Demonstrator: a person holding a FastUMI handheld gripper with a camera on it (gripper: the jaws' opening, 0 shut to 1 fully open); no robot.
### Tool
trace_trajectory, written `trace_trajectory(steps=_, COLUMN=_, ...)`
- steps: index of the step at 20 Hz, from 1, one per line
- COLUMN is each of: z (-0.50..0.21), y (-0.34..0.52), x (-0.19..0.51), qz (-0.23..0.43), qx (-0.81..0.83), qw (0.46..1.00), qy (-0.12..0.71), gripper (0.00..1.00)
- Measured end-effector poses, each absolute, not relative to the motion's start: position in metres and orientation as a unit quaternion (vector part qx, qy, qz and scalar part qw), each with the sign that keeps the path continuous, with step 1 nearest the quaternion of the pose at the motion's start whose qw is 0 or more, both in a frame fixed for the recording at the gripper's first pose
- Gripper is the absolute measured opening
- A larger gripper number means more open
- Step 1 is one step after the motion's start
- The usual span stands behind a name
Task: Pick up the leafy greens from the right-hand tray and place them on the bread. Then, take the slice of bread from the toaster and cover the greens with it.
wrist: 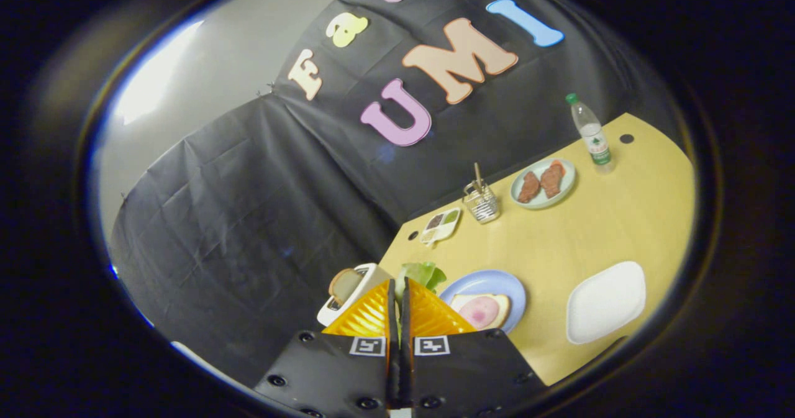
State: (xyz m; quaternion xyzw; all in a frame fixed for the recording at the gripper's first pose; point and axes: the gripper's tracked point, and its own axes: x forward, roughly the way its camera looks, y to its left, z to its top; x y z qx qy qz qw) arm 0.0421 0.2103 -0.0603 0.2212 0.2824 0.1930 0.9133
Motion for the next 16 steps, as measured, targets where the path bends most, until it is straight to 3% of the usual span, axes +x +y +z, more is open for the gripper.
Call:
trace_trajectory(steps=8, z=-0.132, y=0.248, x=0.074, qz=0.203, qx=0.235, qw=0.899, qy=0.309, gripper=0.03)
trace_trajectory(steps=16, z=-0.223, y=0.214, x=0.097, qz=0.122, qx=0.168, qw=0.912, qy=0.354, gripper=0.03)
